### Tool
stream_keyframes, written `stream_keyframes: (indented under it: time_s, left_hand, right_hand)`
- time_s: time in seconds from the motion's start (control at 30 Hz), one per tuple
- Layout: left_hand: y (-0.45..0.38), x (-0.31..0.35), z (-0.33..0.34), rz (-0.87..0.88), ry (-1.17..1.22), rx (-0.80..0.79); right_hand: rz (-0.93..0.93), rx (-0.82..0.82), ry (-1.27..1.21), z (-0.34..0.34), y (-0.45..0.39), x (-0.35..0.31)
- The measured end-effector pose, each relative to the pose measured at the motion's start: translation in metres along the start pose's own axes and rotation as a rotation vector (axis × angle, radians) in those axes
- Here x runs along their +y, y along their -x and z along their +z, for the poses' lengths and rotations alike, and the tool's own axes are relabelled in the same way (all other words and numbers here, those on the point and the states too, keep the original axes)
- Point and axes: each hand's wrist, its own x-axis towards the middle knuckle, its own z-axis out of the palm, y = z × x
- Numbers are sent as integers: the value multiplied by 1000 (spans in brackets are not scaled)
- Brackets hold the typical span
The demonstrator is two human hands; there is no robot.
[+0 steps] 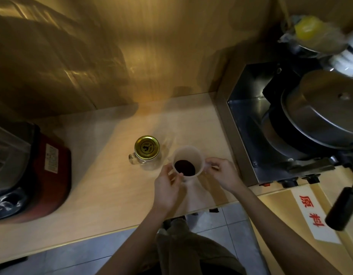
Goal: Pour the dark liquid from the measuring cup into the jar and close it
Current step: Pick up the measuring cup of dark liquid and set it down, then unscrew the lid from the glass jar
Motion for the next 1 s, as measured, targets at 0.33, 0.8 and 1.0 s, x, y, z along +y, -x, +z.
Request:
stream_keyframes:
  time_s: [0.33,0.8,1.0]
  left_hand:
    - [-7,-4,-54,98,-69,192]
    - [-60,-47,-80,38,-296,117]
    - [-67,-51,-78,40,-239,134]
  right_hand:
    - [-193,23,233,-17,-25,-55]
    - [-386,-269,749,92,-70,-121]
    - [-487,-174,816,93,-76,-122]
